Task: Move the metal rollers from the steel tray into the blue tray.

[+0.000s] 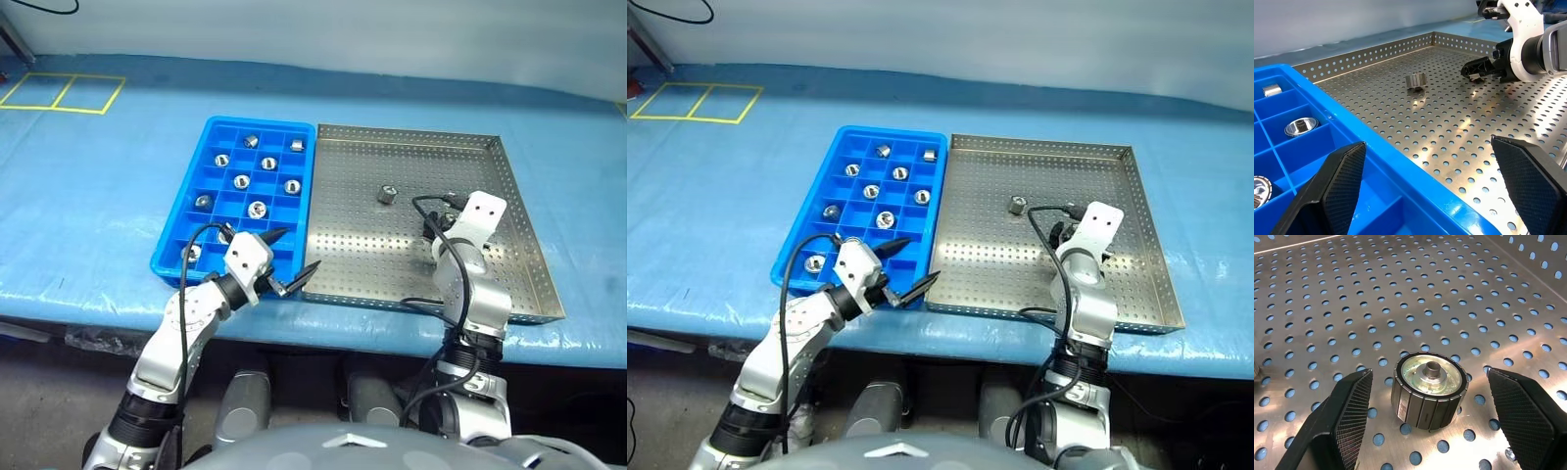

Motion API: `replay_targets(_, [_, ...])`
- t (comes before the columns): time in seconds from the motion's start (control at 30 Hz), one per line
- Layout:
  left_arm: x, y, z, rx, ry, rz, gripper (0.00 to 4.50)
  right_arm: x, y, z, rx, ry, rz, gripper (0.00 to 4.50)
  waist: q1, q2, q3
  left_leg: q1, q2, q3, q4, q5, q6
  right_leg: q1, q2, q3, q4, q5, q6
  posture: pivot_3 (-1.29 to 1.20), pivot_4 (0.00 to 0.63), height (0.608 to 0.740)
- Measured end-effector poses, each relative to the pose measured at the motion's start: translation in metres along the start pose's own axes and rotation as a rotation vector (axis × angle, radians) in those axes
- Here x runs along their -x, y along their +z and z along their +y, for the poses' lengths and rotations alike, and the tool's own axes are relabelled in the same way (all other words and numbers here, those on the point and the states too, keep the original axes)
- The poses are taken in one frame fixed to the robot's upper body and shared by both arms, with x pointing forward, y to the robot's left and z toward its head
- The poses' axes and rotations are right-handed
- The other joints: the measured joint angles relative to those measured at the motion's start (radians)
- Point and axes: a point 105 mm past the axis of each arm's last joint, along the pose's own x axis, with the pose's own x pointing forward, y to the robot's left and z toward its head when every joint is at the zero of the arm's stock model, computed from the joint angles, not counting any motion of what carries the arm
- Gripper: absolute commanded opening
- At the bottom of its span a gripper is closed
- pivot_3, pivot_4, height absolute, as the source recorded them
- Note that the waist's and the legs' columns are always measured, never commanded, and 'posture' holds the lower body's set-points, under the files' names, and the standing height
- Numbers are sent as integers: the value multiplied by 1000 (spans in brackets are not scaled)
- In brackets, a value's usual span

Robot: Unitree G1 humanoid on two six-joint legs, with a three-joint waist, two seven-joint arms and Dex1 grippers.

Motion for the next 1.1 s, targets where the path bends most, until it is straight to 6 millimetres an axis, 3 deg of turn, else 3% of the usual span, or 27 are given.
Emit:
replay_targets(0.2, [-1, 0, -1, 7, 2, -4, 4500, -1, -3, 2, -5, 9, 6, 1721, 0, 0, 0, 0, 0, 0, 0, 0, 0, 0, 0, 0, 0, 0, 0, 105, 150, 740])
replay_targets(0.33, [-1, -1, 0, 14, 17, -5, 4500, -1, -2, 5, 2, 26, 4, 1703, 0, 0, 0, 0, 0, 0, 0, 0, 0, 0, 0, 0, 0, 0, 0, 114, 150, 740])
replay_targets(0.43, [0, -2, 2, 15, 38, -1, 4500, 3, 3, 18, 43, 95, -13, 1703, 0, 0, 0, 0, 0, 0, 0, 0, 0, 0, 0, 0, 0, 0, 0, 124, 150, 740])
replay_targets(0.63, [9, -4, 11, 31, 114, -2, 4500, 27, 18, 75, 197, 393, -63, 1703, 2, 0, 0, 0, 0, -1, 0, 0, 0, 0, 0, 0, 0, 0, 0, 184, 150, 740])
replay_targets(0.83, [37, -8, 25, 45, 264, 7, 4500, 69, 14, 144, 379, 767, -73, 1703, 14, 0, 0, 0, 0, -1, -1, 0, 0, 0, 0, -1, 0, 0, -1, 239, 150, 740])
replay_targets(1.1, [60, -19, 29, 65, 357, 49, 4500, 109, -6, 185, 513, 1007, -25, 1703, 64, -1, 1, -1, 0, -2, 0, 0, 0, -1, 0, -2, -1, -1, -1, 279, 150, 740])
